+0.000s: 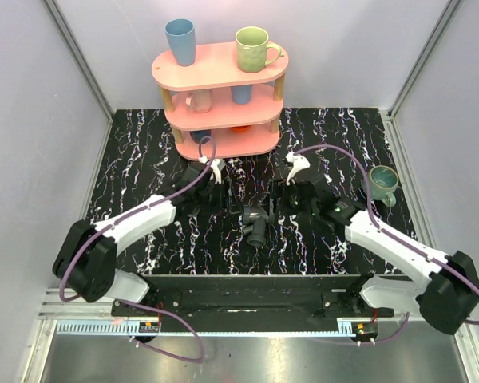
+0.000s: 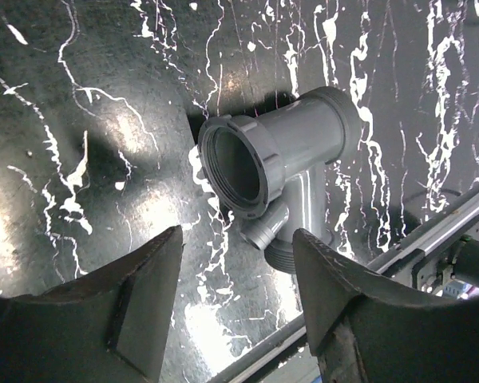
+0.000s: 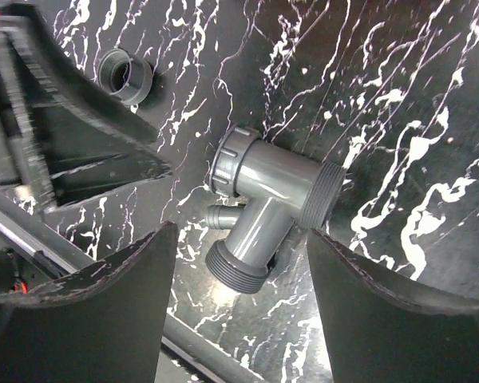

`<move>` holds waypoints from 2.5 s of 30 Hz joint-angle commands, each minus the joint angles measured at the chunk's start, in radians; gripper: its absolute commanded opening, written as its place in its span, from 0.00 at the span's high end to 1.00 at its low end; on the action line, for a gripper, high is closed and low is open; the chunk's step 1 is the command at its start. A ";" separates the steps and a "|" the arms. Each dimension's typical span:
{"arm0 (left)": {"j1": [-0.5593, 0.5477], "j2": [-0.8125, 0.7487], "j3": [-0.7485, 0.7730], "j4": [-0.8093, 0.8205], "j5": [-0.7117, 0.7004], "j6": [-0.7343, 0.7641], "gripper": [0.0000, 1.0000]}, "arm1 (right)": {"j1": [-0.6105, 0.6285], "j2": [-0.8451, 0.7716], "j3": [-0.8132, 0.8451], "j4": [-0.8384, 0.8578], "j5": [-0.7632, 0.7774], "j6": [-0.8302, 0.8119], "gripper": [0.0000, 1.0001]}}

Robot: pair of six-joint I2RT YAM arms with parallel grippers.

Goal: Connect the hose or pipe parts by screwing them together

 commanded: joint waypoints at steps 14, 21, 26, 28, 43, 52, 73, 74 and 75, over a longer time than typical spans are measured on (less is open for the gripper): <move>-0.041 0.260 0.129 0.147 0.101 0.043 0.50 | -0.001 -0.313 -0.219 0.200 -0.009 -0.327 0.24; -0.048 0.250 0.127 0.169 0.144 0.091 0.85 | -0.003 -0.327 -0.259 0.269 -0.039 -0.285 0.25; -0.050 0.228 0.146 0.127 0.173 0.117 1.00 | -0.003 -0.288 -0.276 0.378 -0.043 -0.308 0.24; -0.052 0.208 0.149 0.111 0.179 0.121 1.00 | -0.003 -0.249 -0.262 0.402 -0.078 -0.343 0.22; -0.094 0.029 0.078 0.066 0.150 0.147 1.00 | -0.003 -0.080 -0.312 0.606 -0.291 -0.678 0.00; -0.127 -0.045 0.091 0.035 0.175 0.155 1.00 | -0.003 0.018 -0.299 0.686 -0.454 -0.698 0.00; -0.148 -0.164 0.089 -0.025 0.196 0.123 1.00 | -0.001 0.123 -0.237 0.781 -0.510 -0.621 0.62; -0.148 -0.167 0.089 -0.025 0.193 0.121 1.00 | -0.003 0.123 -0.239 0.786 -0.510 -0.623 0.66; -0.148 -0.169 0.092 -0.035 0.190 0.118 0.98 | -0.001 0.120 -0.245 0.791 -0.508 -0.620 0.69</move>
